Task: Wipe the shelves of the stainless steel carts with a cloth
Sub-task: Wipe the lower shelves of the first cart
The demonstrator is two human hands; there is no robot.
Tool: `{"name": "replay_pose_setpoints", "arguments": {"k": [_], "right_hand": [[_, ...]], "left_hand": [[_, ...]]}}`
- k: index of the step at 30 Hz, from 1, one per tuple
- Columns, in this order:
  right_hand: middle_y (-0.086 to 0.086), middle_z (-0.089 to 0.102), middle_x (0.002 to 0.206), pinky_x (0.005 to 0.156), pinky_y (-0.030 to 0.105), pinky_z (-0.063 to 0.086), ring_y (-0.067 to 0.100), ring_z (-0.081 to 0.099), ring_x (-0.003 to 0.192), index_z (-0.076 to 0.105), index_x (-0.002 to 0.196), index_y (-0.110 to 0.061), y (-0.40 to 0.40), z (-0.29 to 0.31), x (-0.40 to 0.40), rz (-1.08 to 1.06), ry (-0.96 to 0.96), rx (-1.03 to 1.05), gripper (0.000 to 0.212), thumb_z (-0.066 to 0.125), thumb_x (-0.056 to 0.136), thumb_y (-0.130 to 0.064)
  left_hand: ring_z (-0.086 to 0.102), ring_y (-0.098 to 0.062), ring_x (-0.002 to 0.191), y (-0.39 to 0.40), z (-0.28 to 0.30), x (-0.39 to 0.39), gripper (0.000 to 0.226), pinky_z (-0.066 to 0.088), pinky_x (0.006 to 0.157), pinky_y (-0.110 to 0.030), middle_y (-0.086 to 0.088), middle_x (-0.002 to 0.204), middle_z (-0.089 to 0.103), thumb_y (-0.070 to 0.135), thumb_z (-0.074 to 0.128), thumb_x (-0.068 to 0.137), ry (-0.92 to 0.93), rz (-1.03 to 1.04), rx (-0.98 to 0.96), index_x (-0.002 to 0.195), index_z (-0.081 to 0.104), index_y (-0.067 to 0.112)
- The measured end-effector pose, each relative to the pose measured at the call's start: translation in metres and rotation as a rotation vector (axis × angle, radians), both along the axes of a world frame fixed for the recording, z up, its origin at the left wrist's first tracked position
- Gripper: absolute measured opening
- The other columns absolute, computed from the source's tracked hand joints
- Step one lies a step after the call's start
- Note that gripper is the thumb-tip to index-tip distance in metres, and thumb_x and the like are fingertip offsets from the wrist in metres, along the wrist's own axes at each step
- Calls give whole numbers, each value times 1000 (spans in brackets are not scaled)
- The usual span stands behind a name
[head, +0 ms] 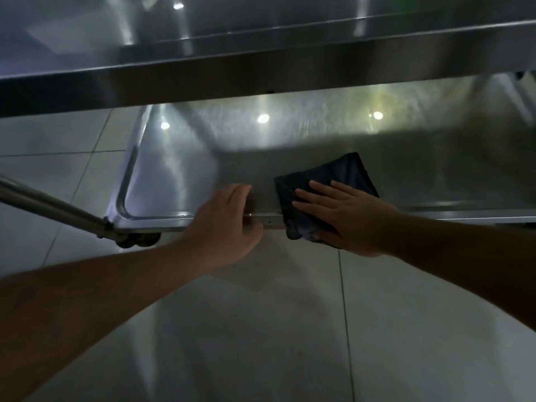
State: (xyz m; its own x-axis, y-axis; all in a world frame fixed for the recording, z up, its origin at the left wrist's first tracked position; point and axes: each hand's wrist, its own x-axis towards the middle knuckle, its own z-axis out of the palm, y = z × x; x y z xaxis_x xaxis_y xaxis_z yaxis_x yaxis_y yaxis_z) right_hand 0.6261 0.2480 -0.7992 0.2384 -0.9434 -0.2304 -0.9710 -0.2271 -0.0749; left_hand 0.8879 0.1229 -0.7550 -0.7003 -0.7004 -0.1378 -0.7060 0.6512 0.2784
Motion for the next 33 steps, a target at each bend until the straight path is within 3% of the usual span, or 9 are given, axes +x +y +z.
{"name": "replay_pose_setpoints", "arguments": {"k": [5,10,13,17,21,24,33], "right_hand": [[-14,-16,170,126,36,-9,11,-21,156,-14,161,-41,37,2,-50,-26,33,1,68,13,105,-67],[-16,-16,170,127,37,-6,7,-23,155,-17,160,-43,78,6,-102,-92,48,35,68,5,103,-71],[-15,-7,172,128,34,-4,7,-16,157,-8,163,-43,104,10,-129,-164,36,55,67,8,104,-71],[-15,-2,172,127,31,-6,7,-12,158,-2,164,-43,134,13,-159,-238,32,84,67,11,104,-71],[-19,-11,169,128,35,-2,5,-16,156,-10,160,-47,163,14,-186,-316,12,86,68,4,99,-75],[-20,-20,167,126,34,-8,2,-26,153,-20,157,-49,185,16,-203,-427,17,111,74,-3,92,-80],[-13,-14,168,125,35,-5,11,-17,155,-5,163,-39,183,16,-211,-831,-138,91,78,4,91,-69]], "left_hand": [[1,-19,164,19,-18,-36,97,4,128,-31,-4,179,4,52,60,97,-62,-122,13,170,10,12],[-5,-21,164,51,-34,-68,102,0,128,-32,-6,179,-3,62,51,96,-87,-266,-81,170,2,10],[-7,-20,164,70,-42,-90,100,2,130,-36,-4,179,-7,64,42,95,-80,-325,-142,170,-1,13],[-15,-17,163,92,-49,-121,98,-9,130,-34,-1,178,-14,64,38,97,-57,-398,-163,170,-6,17],[-20,-16,162,112,-53,-150,97,-10,131,-35,0,177,-18,66,30,96,-43,-415,-155,170,-10,18],[-20,-17,162,122,-54,-166,97,-13,129,-34,0,177,-17,67,28,94,-23,-382,-140,170,-7,18],[-5,-19,165,128,-60,-174,96,9,133,-43,-1,179,-3,63,42,96,-47,-378,-189,171,5,16]]}}
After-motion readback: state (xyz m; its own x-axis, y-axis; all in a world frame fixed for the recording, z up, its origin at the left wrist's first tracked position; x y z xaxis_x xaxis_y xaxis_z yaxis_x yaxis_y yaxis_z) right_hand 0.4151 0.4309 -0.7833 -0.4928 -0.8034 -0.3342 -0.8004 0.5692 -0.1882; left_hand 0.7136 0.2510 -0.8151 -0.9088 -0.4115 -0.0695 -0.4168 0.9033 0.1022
